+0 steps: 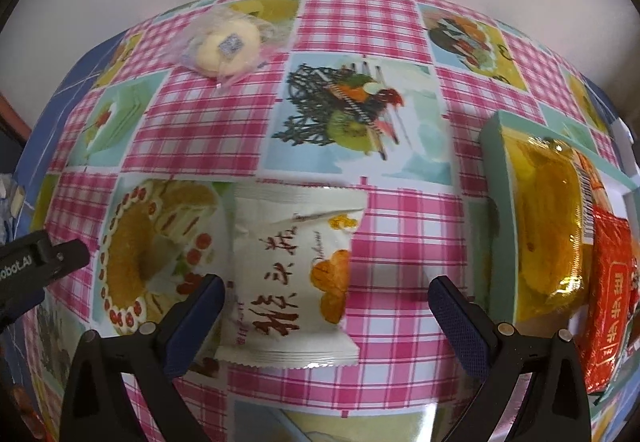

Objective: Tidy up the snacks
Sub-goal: 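Grasp the white printed pastry bag with the right gripper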

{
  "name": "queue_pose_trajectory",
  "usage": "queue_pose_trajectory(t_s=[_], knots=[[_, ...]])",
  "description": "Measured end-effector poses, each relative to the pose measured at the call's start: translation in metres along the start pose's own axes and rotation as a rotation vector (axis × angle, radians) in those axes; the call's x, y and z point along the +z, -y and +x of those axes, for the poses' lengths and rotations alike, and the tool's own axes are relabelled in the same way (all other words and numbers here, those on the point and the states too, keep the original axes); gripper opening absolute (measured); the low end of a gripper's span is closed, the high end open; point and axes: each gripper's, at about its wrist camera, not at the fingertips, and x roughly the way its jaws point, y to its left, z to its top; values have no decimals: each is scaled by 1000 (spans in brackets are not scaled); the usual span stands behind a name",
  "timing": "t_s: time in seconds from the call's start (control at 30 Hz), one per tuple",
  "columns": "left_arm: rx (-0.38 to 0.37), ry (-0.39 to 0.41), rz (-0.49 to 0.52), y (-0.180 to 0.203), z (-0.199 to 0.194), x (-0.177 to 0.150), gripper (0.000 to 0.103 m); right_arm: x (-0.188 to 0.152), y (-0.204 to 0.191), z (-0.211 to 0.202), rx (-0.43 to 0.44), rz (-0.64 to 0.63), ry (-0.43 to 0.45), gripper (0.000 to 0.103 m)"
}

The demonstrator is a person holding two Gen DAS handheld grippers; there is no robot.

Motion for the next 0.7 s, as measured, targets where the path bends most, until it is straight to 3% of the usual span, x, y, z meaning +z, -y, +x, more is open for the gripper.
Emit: queue_pose_trajectory(t_s=[0.3, 0.47, 0.7], knots=[[-31, -6, 3, 9, 3, -1, 85, 0, -14, -11, 6, -16, 35, 70], [-50, -7, 0, 8, 3, -1, 85, 4, -20, -12, 20, -24, 35, 56], [-78, 25, 12, 11, 2, 0, 85, 8, -12, -9, 48, -5, 33, 55]])
